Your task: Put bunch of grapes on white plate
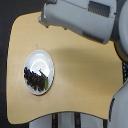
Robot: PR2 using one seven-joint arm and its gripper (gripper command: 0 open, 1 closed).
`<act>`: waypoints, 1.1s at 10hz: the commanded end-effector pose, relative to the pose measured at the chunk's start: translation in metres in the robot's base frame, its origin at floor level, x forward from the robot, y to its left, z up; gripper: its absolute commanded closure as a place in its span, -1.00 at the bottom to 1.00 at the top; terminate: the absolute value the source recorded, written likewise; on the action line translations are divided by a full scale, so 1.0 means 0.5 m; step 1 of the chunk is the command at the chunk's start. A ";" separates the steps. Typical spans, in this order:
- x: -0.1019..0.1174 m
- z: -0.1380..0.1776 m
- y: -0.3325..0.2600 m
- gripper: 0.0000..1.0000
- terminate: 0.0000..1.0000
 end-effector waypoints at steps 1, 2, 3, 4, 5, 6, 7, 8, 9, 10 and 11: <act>-0.022 0.026 -0.315 -1.00 -1.00; -0.025 0.034 -0.342 -1.00 -1.00; -0.034 0.041 -0.375 -1.00 -1.00; -0.043 0.043 -0.415 -1.00 -1.00; -0.057 0.044 -0.442 -1.00 -1.00; -0.071 0.044 -0.466 -1.00 -1.00; -0.082 0.045 -0.490 -1.00 -1.00; -0.092 0.046 -0.504 -1.00 -1.00; -0.108 0.044 -0.513 -1.00 -1.00; -0.129 0.034 -0.533 -1.00 -1.00; -0.131 0.029 -0.543 -1.00 1.00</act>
